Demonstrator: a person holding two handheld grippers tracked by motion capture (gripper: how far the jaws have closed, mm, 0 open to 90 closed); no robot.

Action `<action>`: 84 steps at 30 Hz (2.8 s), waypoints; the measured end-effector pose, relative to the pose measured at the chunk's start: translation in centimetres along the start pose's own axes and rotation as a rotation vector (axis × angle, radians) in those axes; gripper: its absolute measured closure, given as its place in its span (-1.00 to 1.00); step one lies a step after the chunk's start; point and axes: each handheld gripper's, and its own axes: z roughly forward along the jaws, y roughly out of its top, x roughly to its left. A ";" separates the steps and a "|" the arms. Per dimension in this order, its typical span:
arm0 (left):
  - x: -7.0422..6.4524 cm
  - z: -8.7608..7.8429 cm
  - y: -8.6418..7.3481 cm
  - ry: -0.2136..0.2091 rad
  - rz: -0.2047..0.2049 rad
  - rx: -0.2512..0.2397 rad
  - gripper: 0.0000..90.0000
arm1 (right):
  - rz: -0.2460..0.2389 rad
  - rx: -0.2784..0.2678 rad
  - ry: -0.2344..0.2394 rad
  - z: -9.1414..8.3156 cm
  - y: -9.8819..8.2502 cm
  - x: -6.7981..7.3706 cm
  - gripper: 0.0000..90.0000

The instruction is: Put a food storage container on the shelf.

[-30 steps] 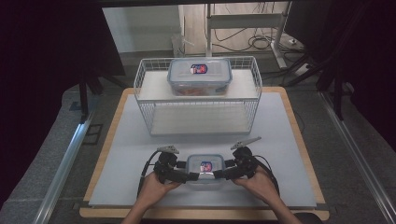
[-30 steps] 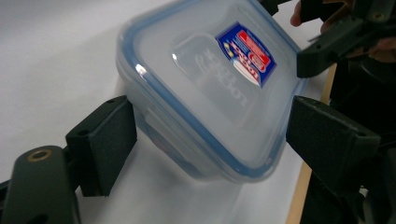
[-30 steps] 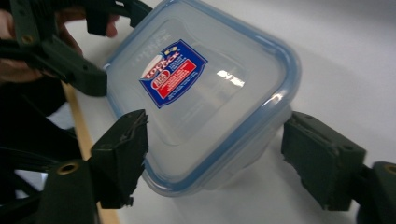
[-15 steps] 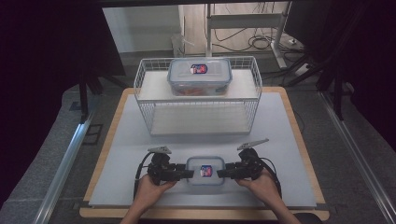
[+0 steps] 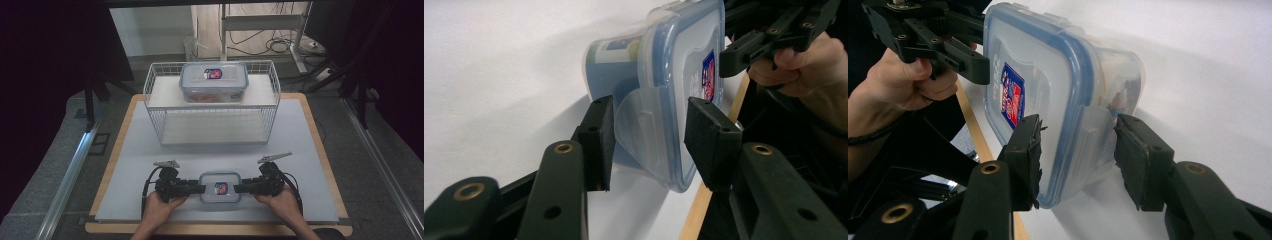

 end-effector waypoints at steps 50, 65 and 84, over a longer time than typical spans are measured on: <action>-6.0 -9.1 14.7 0.023 0.179 -0.214 0.28 | -0.159 -0.290 0.049 -8.5 13.4 5.5 0.30; -6.5 -10.8 19.4 0.033 0.194 -0.240 0.28 | -0.162 -0.335 0.037 -10.3 17.9 6.2 0.29; -5.1 -12.2 24.7 0.032 0.149 -0.274 0.27 | -0.134 -0.373 0.022 -11.1 23.4 5.7 0.28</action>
